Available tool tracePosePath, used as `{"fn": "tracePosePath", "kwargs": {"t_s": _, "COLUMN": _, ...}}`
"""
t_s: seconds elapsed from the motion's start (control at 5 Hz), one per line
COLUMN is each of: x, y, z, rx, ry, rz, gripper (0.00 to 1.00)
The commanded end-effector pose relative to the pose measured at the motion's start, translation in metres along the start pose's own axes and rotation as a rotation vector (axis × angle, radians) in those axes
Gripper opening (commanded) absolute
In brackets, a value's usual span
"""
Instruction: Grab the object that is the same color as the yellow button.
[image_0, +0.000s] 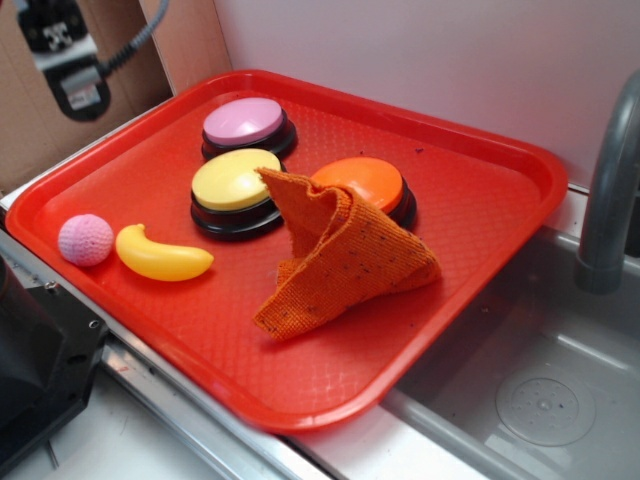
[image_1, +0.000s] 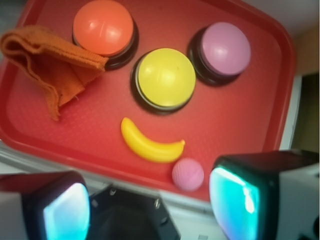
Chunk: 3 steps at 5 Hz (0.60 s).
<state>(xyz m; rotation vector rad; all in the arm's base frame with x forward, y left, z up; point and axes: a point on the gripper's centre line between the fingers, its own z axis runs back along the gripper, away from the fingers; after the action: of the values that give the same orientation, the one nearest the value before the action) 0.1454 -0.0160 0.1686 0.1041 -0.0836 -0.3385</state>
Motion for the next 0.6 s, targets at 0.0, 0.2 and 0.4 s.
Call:
{"fn": "tracePosePath", "kwargs": {"t_s": 0.0, "x": 0.019, "y": -0.001, "z": -0.05, "rx": 0.051, "ry": -0.028, "rz": -0.119, "gripper": 1.0}}
{"fn": "tracePosePath", "kwargs": {"t_s": 0.2, "x": 0.025, "y": -0.008, "z": -0.075, "rx": 0.067, "ry": -0.008, "rz": -0.284, "gripper": 1.0}}
{"fn": "tracePosePath", "kwargs": {"t_s": 0.4, "x": 0.014, "y": -0.016, "z": -0.095, "rx": 0.024, "ry": -0.012, "rz": -0.335, "gripper": 1.0}}
